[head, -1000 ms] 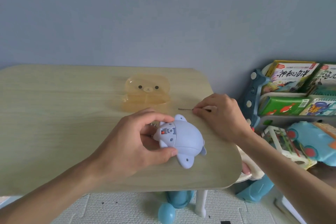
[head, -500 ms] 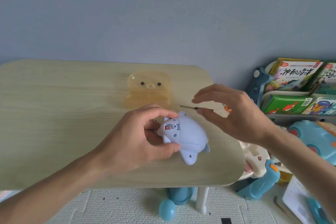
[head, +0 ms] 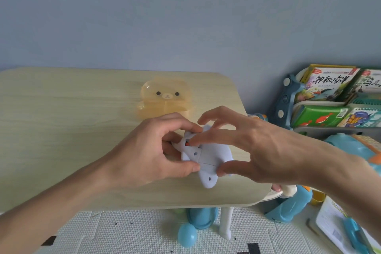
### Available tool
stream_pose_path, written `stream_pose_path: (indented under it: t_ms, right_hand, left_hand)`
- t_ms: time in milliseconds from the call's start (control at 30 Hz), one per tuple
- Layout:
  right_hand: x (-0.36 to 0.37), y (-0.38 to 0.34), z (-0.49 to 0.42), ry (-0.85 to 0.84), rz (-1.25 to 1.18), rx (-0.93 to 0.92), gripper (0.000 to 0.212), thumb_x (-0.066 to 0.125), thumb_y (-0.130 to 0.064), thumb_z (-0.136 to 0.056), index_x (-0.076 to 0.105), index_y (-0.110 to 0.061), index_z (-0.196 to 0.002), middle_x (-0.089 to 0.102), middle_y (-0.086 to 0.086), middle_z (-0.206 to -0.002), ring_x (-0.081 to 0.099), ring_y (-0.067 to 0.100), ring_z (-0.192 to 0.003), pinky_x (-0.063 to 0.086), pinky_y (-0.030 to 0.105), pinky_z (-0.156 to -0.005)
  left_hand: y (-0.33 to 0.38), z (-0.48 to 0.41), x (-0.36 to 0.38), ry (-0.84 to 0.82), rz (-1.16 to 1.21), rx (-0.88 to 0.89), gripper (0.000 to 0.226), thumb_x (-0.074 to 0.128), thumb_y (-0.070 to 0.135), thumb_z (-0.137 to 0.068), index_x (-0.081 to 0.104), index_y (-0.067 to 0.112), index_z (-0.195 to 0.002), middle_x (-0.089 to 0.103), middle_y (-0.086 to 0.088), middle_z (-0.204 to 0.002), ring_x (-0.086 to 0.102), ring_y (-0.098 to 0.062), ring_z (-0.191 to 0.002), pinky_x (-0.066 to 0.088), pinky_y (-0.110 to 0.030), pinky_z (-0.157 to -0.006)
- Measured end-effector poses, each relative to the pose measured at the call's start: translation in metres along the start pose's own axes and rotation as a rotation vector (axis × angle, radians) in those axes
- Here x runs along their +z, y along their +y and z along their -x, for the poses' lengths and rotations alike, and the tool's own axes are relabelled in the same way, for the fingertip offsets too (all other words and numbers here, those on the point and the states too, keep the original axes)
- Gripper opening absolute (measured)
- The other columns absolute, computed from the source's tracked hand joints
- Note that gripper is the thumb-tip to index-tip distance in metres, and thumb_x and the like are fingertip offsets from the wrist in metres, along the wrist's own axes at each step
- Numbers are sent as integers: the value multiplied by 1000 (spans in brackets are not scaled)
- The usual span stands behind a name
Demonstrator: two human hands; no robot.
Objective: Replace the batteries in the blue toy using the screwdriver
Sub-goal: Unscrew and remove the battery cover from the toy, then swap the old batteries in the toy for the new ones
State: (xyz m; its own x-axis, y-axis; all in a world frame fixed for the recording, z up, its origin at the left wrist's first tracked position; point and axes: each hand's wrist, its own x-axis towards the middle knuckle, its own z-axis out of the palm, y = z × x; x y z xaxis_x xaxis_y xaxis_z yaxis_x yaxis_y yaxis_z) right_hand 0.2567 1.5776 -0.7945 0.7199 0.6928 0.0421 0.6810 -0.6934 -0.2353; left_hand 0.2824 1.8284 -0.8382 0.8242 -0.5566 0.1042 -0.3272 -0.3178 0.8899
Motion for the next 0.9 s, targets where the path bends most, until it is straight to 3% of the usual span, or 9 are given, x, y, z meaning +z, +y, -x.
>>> stream_pose_path:
  t_ms: [167, 333, 433, 500, 633, 733, 800, 900]
  right_hand:
    - [-3, -3, -5, -10, 21, -9, 61, 78, -40, -88, 44, -56, -136, 32, -21, -142, 48, 5, -122, 42, 12, -90]
    - [-10, -12, -8, -63, 80, 16, 59, 75, -46, -88, 38, -56, -133, 30, -22, -139, 47, 7, -120, 43, 21, -90]
    - [-11, -9, -4, -34, -22, 34, 53, 74, -46, -89, 39, -53, -127, 36, -24, -136, 60, 11, -108, 56, 32, -90]
    - [-9, -5, -1, 10, -131, 48, 51, 77, -39, -89, 43, -47, -125, 44, -22, -132, 64, 16, -109, 60, 34, -91]
    - [-6, -2, 5, 163, -350, 71, 53, 84, -19, -85, 54, -29, -127, 62, -17, -127, 66, 11, -118, 61, 25, -89]
    - [-14, 10, 12, 335, -508, 136, 60, 86, -15, -80, 55, -21, -131, 67, -11, -130, 70, 13, -118, 63, 31, -89]
    - [-17, 24, 17, 364, -436, 214, 65, 87, -23, -78, 54, -23, -134, 68, -15, -129, 69, 8, -115, 62, 32, -89]
    - [-7, 39, 24, 263, -236, 348, 63, 86, -38, -78, 59, -32, -135, 66, -29, -118, 67, -6, -105, 58, 27, -90]
  left_hand:
    - [3, -1, -1, -17, -13, 11, 49, 96, 9, -73, 76, 26, -114, 70, 3, -116, 78, -25, -98, 65, -49, -84]
    - [5, -3, -2, -37, -11, 30, 42, 95, 8, -75, 76, 25, -108, 69, 3, -114, 77, -28, -98, 65, -50, -84]
    - [3, -3, -2, -27, 27, 12, 43, 95, 6, -76, 75, 30, -106, 70, 2, -115, 79, -27, -99, 66, -50, -84]
    - [-2, -1, -2, -12, 67, -12, 48, 94, 6, -76, 75, 26, -114, 71, 2, -118, 79, -27, -100, 66, -51, -85]
    - [-9, 4, 0, 16, 107, -39, 53, 94, 4, -76, 72, 24, -119, 76, -1, -115, 80, -27, -100, 65, -55, -87]
    - [-11, 7, 2, 39, 125, -42, 55, 94, 1, -75, 72, 24, -119, 78, -3, -115, 81, -24, -102, 65, -52, -89]
    - [-13, 9, 3, 48, 128, -31, 57, 95, 3, -74, 73, 26, -120, 77, 1, -119, 80, -22, -105, 64, -49, -92]
    - [-14, 13, 4, 45, 141, -13, 57, 95, 14, -71, 72, 33, -119, 74, 5, -121, 78, -20, -109, 63, -38, -94]
